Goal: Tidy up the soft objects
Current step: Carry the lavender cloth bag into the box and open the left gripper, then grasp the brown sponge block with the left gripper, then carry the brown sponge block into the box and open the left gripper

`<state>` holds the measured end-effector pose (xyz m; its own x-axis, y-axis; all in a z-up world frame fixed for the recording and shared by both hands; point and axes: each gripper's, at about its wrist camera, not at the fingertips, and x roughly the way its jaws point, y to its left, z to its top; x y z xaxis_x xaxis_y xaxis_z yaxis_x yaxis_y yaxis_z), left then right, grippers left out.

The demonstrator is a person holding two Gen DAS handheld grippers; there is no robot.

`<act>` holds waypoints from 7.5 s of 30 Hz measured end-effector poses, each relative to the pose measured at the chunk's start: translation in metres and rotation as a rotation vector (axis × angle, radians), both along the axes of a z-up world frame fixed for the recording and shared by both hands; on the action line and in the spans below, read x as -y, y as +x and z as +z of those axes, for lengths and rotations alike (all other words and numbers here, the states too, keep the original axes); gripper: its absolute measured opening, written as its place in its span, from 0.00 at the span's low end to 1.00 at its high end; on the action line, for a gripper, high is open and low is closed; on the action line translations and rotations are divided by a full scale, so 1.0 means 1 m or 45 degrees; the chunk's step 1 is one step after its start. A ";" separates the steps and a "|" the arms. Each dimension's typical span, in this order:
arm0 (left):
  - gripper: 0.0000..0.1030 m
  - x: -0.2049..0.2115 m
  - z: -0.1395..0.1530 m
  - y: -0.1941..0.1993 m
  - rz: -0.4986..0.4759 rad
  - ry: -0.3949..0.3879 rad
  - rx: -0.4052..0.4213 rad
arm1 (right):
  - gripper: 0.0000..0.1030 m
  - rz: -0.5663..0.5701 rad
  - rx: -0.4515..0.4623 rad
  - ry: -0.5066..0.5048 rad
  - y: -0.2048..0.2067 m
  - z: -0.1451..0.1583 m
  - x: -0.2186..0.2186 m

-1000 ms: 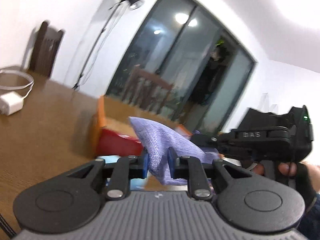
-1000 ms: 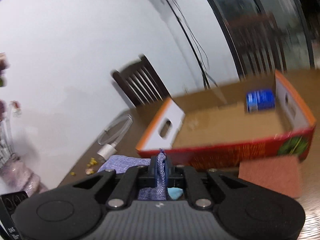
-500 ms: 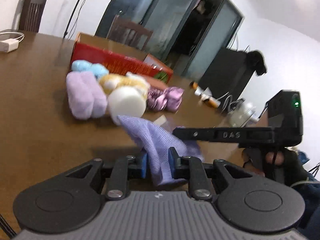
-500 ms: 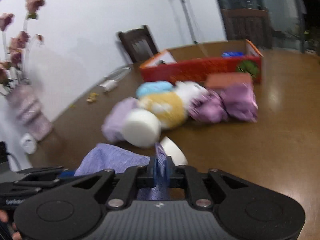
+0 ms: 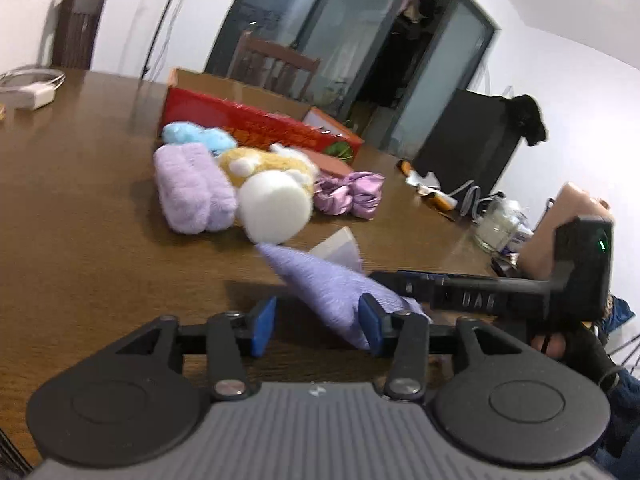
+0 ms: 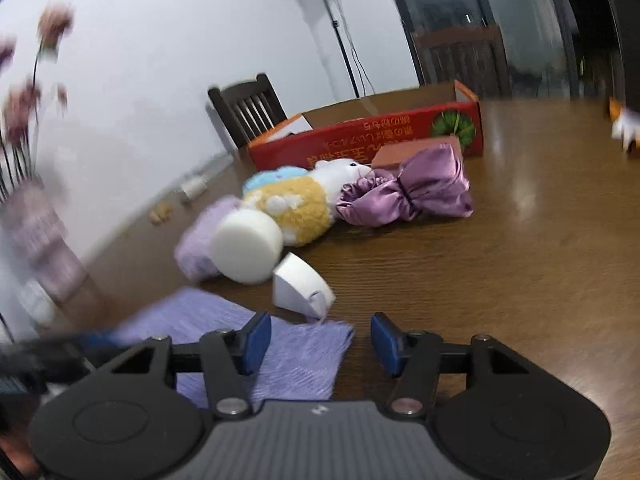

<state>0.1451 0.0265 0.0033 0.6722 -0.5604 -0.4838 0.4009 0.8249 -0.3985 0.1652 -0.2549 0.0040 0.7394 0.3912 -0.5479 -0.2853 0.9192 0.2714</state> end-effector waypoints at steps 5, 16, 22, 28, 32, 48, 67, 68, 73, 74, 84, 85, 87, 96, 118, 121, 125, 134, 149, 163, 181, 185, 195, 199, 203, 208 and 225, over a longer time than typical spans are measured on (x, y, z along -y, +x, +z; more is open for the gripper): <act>0.30 0.003 -0.002 0.000 -0.025 -0.008 0.002 | 0.48 -0.013 0.040 -0.147 -0.004 -0.003 -0.015; 0.09 0.017 0.006 0.003 -0.175 0.067 0.071 | 0.07 0.082 0.105 -0.216 -0.012 -0.001 -0.030; 0.08 0.015 0.055 0.043 -0.196 0.015 0.224 | 0.07 0.156 0.248 -0.119 0.018 0.063 -0.016; 0.08 0.026 0.112 0.169 -0.103 0.069 0.318 | 0.07 0.208 0.352 -0.151 0.156 0.129 -0.014; 0.09 0.041 0.126 0.285 0.000 0.178 0.233 | 0.07 0.179 0.275 -0.188 0.287 0.146 -0.032; 0.41 0.031 0.074 0.461 0.192 0.453 -0.129 | 0.21 -0.117 -0.275 -0.214 0.525 0.036 -0.099; 0.77 0.009 0.195 0.333 0.252 0.437 0.218 | 0.66 -0.231 0.114 -0.323 0.365 0.201 0.019; 0.77 0.011 0.197 0.325 0.251 0.433 0.221 | 0.66 -0.241 0.120 -0.322 0.356 0.203 0.022; 0.78 0.018 0.197 0.278 0.273 0.421 0.277 | 0.66 -0.254 0.182 -0.268 0.306 0.215 0.039; 0.78 0.019 0.195 0.264 0.297 0.431 0.293 | 0.66 -0.250 0.207 -0.257 0.293 0.216 0.042; 0.92 0.018 0.124 0.100 0.439 0.447 0.464 | 0.78 -0.071 0.417 -0.192 0.111 0.147 0.052; 0.93 0.019 0.115 0.085 0.435 0.439 0.471 | 0.80 -0.046 0.425 -0.186 0.095 0.137 0.051; 0.94 0.020 0.101 0.065 0.434 0.456 0.458 | 0.83 0.021 0.423 -0.194 0.068 0.117 0.046; 0.94 0.012 0.069 0.060 0.400 0.423 0.272 | 0.83 0.051 0.154 -0.049 0.012 0.052 0.043; 0.41 0.144 0.024 0.301 -0.045 0.241 -0.328 | 0.31 -0.208 -0.057 0.244 0.216 0.003 0.098; 0.38 0.142 0.020 0.307 -0.058 0.184 -0.362 | 0.26 -0.206 -0.075 0.298 0.215 -0.001 0.104; 0.36 0.140 0.035 0.300 -0.046 0.118 -0.293 | 0.24 -0.210 -0.001 0.280 0.206 0.008 0.103; 0.36 0.127 0.094 0.186 -0.143 0.068 -0.043 | 0.24 -0.147 0.229 0.221 0.101 0.075 0.101; 0.38 0.064 0.019 0.026 0.006 0.037 -0.242 | 0.28 0.110 -0.094 0.212 -0.035 0.017 0.053; 0.39 0.048 0.000 0.040 -0.044 -0.056 -0.305 | 0.34 0.043 -0.124 0.258 -0.020 0.010 0.056; 0.35 0.111 0.099 0.311 -0.077 -0.165 -0.118 | 0.23 -0.041 0.126 0.172 0.220 0.131 0.096; 0.36 0.134 0.070 0.373 -0.043 -0.079 -0.246 | 0.23 -0.110 -0.008 0.109 0.295 0.109 0.101; 0.38 0.150 0.026 0.393 -0.007 0.032 -0.369 | 0.27 -0.149 -0.087 -0.241 0.327 0.062 0.063; 0.42 0.149 0.034 0.391 -0.005 0.047 -0.353 | 0.28 -0.167 -0.093 -0.275 0.327 0.060 0.064; 0.49 0.138 0.058 0.379 0.023 0.085 -0.263 | 0.33 -0.162 -0.061 -0.278 0.320 0.074 0.065; 0.58 0.119 0.111 0.342 0.067 0.146 -0.082 | 0.34 -0.150 0.042 -0.289 0.293 0.112 0.067; 0.90 0.081 0.200 0.198 0.164 0.336 0.339 | 0.54 -0.162 0.320 -0.267 0.175 0.216 0.068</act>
<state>0.3431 -0.0544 0.2032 0.8506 -0.3426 -0.3989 0.3478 0.9355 -0.0619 0.3405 -0.3226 0.2197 0.8970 0.1855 -0.4013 -0.1987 0.9800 0.0087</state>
